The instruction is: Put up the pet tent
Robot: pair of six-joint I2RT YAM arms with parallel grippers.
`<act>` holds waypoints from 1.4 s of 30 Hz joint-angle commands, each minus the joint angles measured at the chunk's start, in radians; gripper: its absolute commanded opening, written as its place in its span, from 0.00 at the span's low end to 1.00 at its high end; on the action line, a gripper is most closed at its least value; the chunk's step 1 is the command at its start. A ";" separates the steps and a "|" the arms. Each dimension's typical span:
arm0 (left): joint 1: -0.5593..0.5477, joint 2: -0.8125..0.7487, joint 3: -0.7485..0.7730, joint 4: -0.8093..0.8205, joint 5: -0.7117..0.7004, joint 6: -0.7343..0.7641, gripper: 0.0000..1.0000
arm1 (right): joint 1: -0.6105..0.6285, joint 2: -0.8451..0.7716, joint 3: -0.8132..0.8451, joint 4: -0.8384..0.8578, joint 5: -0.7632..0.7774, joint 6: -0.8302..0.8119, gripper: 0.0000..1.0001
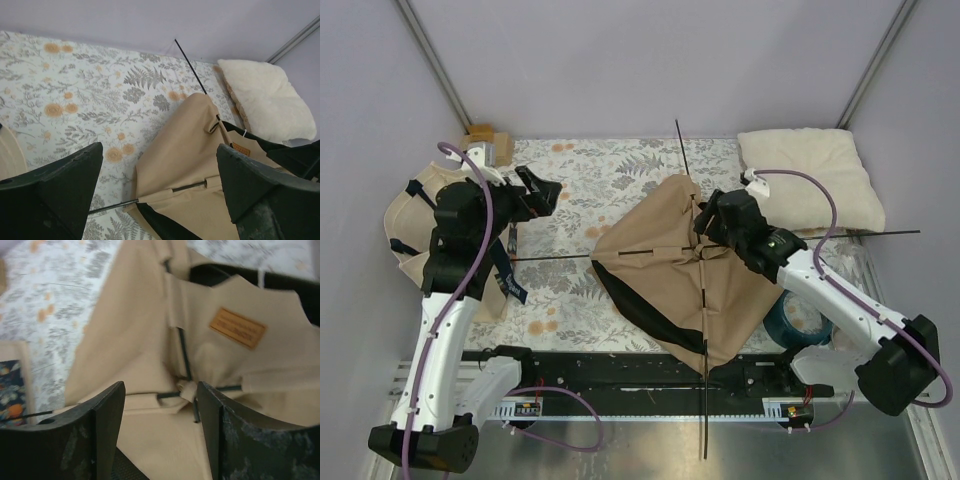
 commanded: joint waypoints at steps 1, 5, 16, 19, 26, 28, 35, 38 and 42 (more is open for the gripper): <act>0.004 -0.008 -0.015 0.003 0.031 -0.042 0.99 | 0.059 0.030 0.038 -0.253 0.276 0.274 0.68; 0.004 -0.007 -0.025 -0.011 0.027 -0.052 0.99 | 0.059 0.019 -0.014 -0.278 0.331 0.408 0.67; 0.004 0.007 -0.032 -0.040 0.016 -0.059 0.99 | 0.057 0.114 -0.017 -0.289 0.299 0.610 0.54; 0.004 0.013 -0.030 -0.040 0.014 -0.060 0.99 | 0.054 0.139 -0.014 -0.277 0.305 0.644 0.51; 0.004 0.019 -0.027 -0.049 0.004 -0.052 0.99 | 0.027 0.229 -0.010 -0.238 0.269 0.698 0.36; 0.004 0.019 -0.024 -0.057 -0.004 -0.046 0.99 | 0.018 0.242 -0.014 -0.235 0.247 0.721 0.29; 0.004 0.018 0.034 -0.101 -0.044 -0.014 0.99 | 0.013 0.193 0.007 -0.232 0.256 0.721 0.00; 0.004 0.018 0.063 -0.118 -0.056 -0.006 0.99 | 0.013 0.153 0.029 -0.226 0.259 0.686 0.00; 0.004 0.019 0.079 -0.121 -0.062 -0.008 0.99 | 0.013 0.105 0.062 -0.214 0.292 0.627 0.00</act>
